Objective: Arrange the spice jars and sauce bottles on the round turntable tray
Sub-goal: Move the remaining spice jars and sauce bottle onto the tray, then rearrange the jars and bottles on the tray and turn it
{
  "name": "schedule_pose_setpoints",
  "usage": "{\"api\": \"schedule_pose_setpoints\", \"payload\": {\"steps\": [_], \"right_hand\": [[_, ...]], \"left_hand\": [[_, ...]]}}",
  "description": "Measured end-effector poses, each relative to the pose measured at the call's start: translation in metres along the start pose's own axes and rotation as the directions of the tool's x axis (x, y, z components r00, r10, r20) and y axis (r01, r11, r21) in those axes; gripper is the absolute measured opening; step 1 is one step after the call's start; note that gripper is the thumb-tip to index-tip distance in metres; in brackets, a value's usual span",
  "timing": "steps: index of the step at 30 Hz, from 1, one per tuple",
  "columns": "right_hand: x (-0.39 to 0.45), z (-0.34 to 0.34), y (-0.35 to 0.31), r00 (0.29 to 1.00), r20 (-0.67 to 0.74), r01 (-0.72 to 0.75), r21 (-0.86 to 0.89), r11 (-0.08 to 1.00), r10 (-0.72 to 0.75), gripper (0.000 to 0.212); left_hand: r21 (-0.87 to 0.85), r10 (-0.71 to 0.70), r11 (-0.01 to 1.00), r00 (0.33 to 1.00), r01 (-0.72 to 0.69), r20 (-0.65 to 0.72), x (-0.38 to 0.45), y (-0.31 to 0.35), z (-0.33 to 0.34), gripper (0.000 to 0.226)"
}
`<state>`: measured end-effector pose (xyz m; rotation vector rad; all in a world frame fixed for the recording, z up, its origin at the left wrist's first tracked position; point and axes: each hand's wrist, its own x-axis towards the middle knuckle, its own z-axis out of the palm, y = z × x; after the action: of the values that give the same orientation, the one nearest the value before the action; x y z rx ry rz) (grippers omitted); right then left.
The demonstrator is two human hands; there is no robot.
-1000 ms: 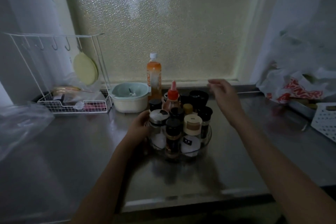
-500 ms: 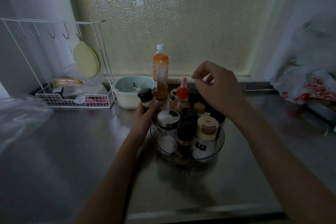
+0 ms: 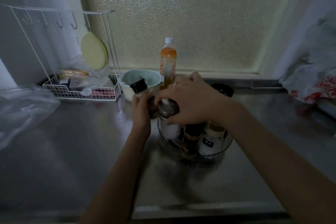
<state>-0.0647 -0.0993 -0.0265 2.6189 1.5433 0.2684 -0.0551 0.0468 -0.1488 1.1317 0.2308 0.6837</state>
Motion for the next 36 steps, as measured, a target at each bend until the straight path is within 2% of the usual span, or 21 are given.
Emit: {"api": "schedule_pose_setpoints", "payload": {"steps": [2, 3, 5, 8, 13, 16, 18, 20, 24, 28, 32, 36], "right_hand": [[0.009, -0.008, 0.005, 0.996, -0.074, -0.041, 0.006, 0.999, 0.041, 0.05], [0.014, -0.012, 0.007, 0.993, -0.094, -0.067, 0.031, 0.997, 0.07, 0.05], [0.024, -0.02, 0.01, 0.988, -0.109, -0.106, 0.077, 0.991, 0.114, 0.049], [0.039, -0.025, 0.011, 0.981, -0.054, -0.18, 0.065, 0.981, 0.184, 0.048], [0.054, -0.014, 0.017, 0.951, 0.084, -0.296, -0.016, 0.955, 0.296, 0.052], [0.058, -0.004, 0.023, 0.927, 0.144, -0.34, -0.063, 0.938, 0.345, 0.059], [0.059, -0.002, 0.025, 0.914, 0.162, -0.363, -0.089, 0.928, 0.373, 0.061], [0.059, -0.004, 0.024, 0.9, 0.182, -0.375, -0.143, 0.916, 0.397, 0.056], [0.063, -0.005, 0.021, 0.876, 0.25, -0.355, -0.245, 0.902, 0.413, 0.047], [0.068, 0.01, 0.021, 0.867, 0.269, -0.344, -0.287, 0.894, 0.42, 0.047], [0.068, 0.015, 0.027, 0.876, 0.213, -0.386, -0.229, 0.894, 0.433, 0.043], [0.055, 0.007, 0.042, 0.892, 0.179, -0.395, -0.137, 0.909, 0.414, 0.058]], "left_hand": [[-0.031, 0.013, 0.999, 0.992, -0.017, -0.127, 0.0, 0.001, -0.003, 0.004], [-0.014, 0.041, 0.999, 0.986, -0.043, -0.162, 0.0, 0.0, -0.004, 0.009], [0.008, 0.079, 0.997, 0.988, -0.078, -0.134, 0.0, -0.001, -0.006, 0.011], [0.023, 0.073, 0.997, 0.995, -0.071, -0.072, 0.001, -0.005, -0.007, 0.012], [0.266, 0.035, 0.964, 0.998, -0.019, -0.057, 0.001, -0.014, -0.007, 0.02], [0.502, 0.061, 0.862, 0.998, -0.065, 0.026, 0.004, -0.024, -0.008, 0.018], [0.586, 0.078, 0.805, 0.996, -0.089, 0.045, 0.002, -0.024, -0.007, 0.014], [0.6, 0.07, 0.795, 0.996, -0.085, 0.048, 0.002, -0.023, -0.007, 0.016], [0.626, 0.011, 0.775, 0.993, -0.085, 0.122, 0.007, -0.03, -0.013, 0.036], [0.637, 0.007, 0.766, 0.993, -0.079, 0.115, 0.008, -0.035, -0.016, 0.034], [0.635, 0.003, 0.768, 0.993, -0.078, 0.118, 0.008, -0.032, -0.013, 0.034], [0.623, 0.01, 0.779, 0.993, -0.08, 0.115, 0.007, -0.032, -0.013, 0.029]]}}
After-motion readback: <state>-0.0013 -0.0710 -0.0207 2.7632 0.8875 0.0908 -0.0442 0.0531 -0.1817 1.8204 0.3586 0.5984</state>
